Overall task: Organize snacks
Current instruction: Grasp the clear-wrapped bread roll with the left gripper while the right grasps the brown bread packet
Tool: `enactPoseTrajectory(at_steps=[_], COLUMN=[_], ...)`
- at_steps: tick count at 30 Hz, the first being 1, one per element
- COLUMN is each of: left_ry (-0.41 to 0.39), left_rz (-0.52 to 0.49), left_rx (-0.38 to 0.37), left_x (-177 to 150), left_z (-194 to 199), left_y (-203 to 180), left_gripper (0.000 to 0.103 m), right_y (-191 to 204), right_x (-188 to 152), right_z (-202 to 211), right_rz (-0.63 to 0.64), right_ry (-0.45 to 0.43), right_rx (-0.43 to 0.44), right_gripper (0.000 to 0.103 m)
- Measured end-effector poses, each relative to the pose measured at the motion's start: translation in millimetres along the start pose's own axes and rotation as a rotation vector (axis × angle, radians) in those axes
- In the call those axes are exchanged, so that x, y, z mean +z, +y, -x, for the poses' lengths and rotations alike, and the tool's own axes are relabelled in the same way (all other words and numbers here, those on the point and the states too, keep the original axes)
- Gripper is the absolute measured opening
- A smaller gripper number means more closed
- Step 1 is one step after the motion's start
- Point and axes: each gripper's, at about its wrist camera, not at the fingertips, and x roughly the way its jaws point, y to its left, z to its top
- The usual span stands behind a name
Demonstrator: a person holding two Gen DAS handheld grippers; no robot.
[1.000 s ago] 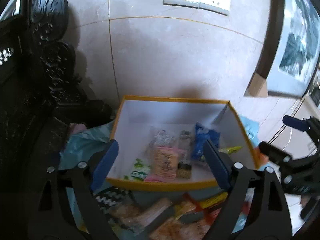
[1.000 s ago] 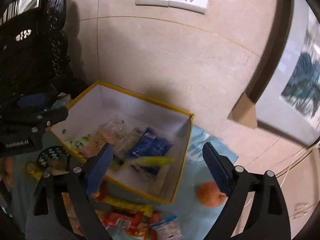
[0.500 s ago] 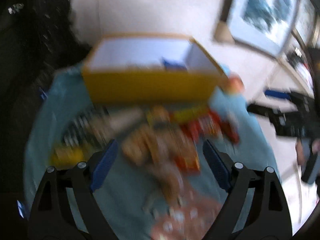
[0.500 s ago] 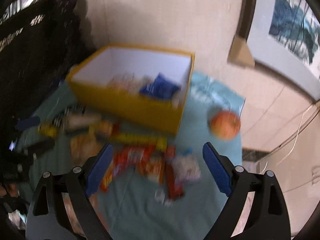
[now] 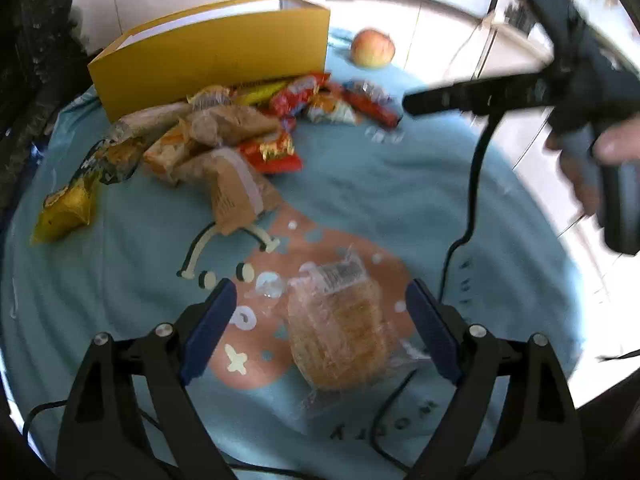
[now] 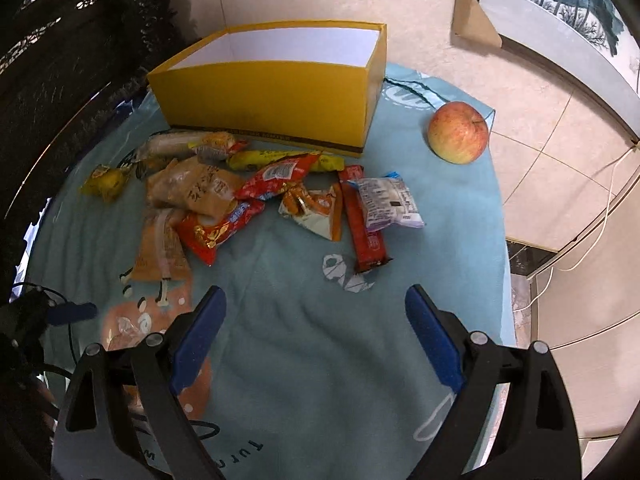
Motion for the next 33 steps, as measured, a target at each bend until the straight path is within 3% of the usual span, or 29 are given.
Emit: enactPoseTrajectory(at_steps=[2, 4, 10, 15, 20, 23, 24, 27, 29, 33], left_ry=[0.034, 0.055, 0.017, 0.009, 0.019, 0.009, 0.004, -0.003, -0.006, -0.003], left_rz=[0.038, 0.084, 0.236, 0.270, 0.305, 0.284, 0.283, 0.277, 0.257, 0.242], left_rx=[0.011, 0.008, 0.136, 0.202, 0.230, 0.239, 0.237, 0.217, 0.199, 0.165], left_x=[-5, -9, -11, -16, -27, -26, -27, -21, -20, -18], left_z=[-12, -18, -13, -13, -17, -18, -18, -23, -21, -17], left_y=[7, 19, 75, 101, 124, 126, 128, 129, 128, 122], left_gripper=[0.084, 0.071, 0.067, 0.067, 0.074, 0.077, 0.078, 0.069, 0.054, 0.053], right_y=[3, 9, 59, 113, 140, 140, 137, 133, 126, 110], right_x=[2, 3, 12, 25, 37, 37, 38, 41, 41, 32], right_z=[-4, -7, -20, -42, -80, -113, -113, -119, -117, -102], right_rz=[0.011, 0.026, 0.111, 0.197, 0.213, 0.174, 0.150, 0.130, 0.118, 0.111], right_ry=[0.003, 0.005, 0.005, 0.014, 0.097, 0.176, 0.150, 0.165, 0.168, 0.158], right_rx=[0.003, 0.020, 0.152, 0.224, 0.238, 0.185, 0.193, 0.204, 0.229, 0.249], right_gripper=[0.091, 0.091, 0.091, 0.091, 0.073, 0.061, 0.059, 0.039, 0.037, 0.036])
